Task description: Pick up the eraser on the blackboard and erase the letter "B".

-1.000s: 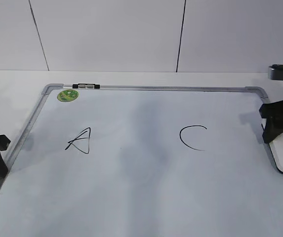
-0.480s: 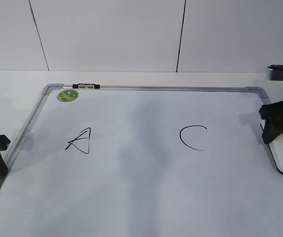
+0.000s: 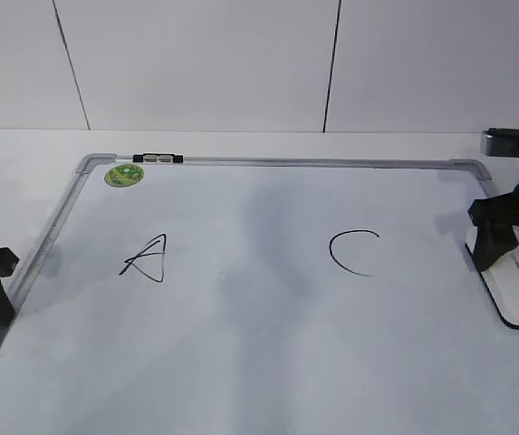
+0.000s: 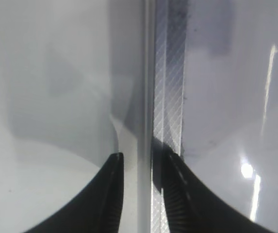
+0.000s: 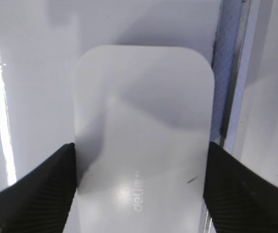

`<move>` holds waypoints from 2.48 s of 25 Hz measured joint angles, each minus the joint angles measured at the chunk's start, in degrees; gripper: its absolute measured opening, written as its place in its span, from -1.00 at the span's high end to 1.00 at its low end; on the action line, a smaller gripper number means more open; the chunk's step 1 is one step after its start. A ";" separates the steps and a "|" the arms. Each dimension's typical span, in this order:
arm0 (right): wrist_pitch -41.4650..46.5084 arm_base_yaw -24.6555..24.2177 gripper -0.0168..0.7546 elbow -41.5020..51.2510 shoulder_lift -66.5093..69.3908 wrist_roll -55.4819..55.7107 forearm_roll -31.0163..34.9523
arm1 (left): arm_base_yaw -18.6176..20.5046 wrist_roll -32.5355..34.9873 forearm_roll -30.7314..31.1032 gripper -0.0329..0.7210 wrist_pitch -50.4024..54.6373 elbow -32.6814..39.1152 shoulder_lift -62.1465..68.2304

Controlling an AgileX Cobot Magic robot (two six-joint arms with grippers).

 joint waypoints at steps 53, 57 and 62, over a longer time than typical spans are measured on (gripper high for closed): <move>-3.70 0.00 -0.56 20.05 -71.27 -4.65 4.88 | 0.00 -2.08 6.49 -0.43 0.08 10.95 -72.20; -3.70 0.00 -0.56 24.95 -80.03 -5.21 4.33 | 0.00 -2.08 6.59 -0.42 0.63 15.18 -80.36; -2.19 0.00 -0.56 30.06 -89.90 -5.81 3.15 | 0.00 -2.08 8.64 -0.41 8.48 16.62 -85.92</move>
